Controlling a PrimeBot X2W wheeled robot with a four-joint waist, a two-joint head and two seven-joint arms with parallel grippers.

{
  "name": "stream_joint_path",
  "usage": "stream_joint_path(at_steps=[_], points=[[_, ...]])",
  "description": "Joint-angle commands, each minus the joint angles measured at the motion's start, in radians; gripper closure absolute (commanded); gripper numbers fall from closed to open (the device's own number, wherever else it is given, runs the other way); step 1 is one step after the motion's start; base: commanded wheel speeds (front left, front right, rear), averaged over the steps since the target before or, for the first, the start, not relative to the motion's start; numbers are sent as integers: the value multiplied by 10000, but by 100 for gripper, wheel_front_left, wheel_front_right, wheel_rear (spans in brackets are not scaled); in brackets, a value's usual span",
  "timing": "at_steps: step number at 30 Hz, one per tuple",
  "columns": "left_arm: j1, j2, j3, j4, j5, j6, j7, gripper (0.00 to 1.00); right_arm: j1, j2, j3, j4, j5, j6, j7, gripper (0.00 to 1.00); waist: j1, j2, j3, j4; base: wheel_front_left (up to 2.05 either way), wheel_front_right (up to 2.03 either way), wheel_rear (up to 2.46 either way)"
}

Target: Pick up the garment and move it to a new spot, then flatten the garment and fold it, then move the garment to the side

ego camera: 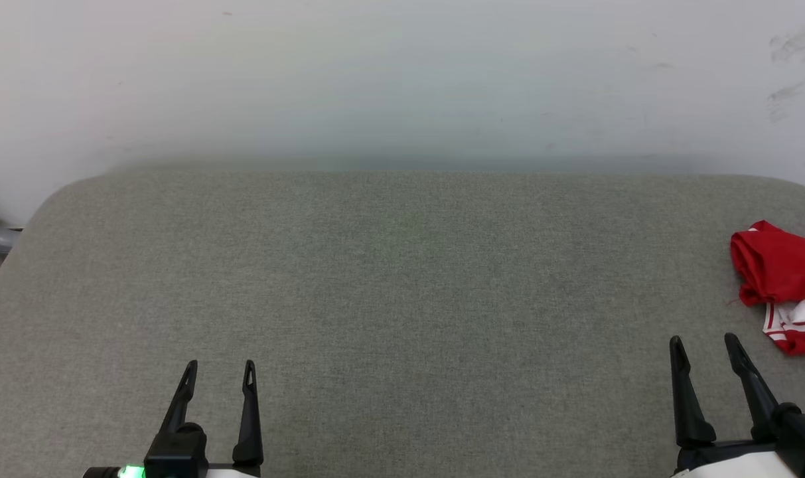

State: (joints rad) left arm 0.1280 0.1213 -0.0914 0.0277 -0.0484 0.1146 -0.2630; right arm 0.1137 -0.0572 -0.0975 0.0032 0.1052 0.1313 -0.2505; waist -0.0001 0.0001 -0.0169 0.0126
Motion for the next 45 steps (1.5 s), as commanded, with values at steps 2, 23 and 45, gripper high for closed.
stream_joint_path(at_steps=[2, 23, 45], points=[[93, -21, 49, 23, 45, -54, -22, 0, 207, 75, -28, -115, -33, -13, -54, 0, 1, -1, -35, -4, 0, 0, 0], [25, -156, 224, 619, -1084, -417, 281, 100, 202, 20, 135, 455, 1240, 1, 247, 100, 1, -1, -61, -33, 0, 0, 0], [-665, -252, 665, 1049, -5092, -976, 1184, 100, -491, -89, 199, 982, 5125, -1, 1053, 100, 1, -1, -16, -49, 0, 0, 0]])
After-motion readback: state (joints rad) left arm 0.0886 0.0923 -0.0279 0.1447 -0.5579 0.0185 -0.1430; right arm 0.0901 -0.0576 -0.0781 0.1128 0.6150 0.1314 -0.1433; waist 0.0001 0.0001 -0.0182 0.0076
